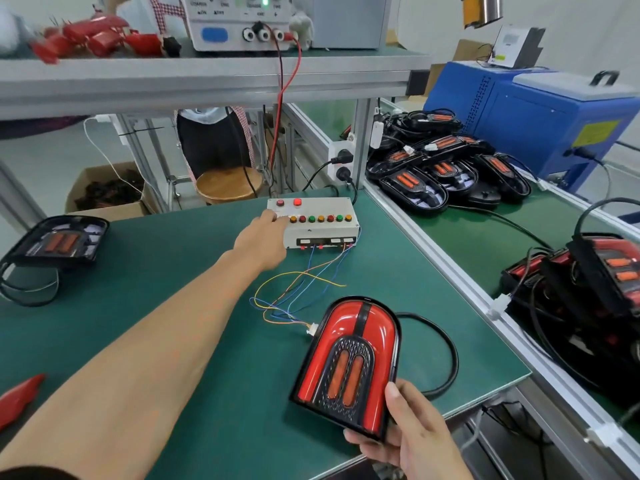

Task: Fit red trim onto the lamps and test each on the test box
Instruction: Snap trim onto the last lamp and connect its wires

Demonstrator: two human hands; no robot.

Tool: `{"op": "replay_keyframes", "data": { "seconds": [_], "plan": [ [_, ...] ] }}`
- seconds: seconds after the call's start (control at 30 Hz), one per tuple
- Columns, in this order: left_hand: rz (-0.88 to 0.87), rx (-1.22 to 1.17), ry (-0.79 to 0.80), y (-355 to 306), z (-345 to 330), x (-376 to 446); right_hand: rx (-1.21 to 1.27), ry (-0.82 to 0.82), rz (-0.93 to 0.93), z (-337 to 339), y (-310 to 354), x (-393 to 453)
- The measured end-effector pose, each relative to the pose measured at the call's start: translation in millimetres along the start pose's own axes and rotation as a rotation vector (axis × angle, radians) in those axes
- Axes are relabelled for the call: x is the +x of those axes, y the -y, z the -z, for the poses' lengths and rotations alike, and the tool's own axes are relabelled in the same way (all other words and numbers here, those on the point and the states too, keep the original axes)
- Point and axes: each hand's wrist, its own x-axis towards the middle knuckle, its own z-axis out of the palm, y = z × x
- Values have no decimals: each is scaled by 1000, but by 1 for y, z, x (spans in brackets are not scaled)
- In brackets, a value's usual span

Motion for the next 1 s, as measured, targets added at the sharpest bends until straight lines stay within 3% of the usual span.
{"op": "replay_keyframes", "data": {
  "seconds": [0.33, 1.0],
  "plan": [
    [35, 148, -26, -24, -3, 5, 32, 14, -18, 3, -4, 4],
    [34, 164, 25, -20, 3, 7, 19, 7, 38, 0, 0, 3]
  ]
}}
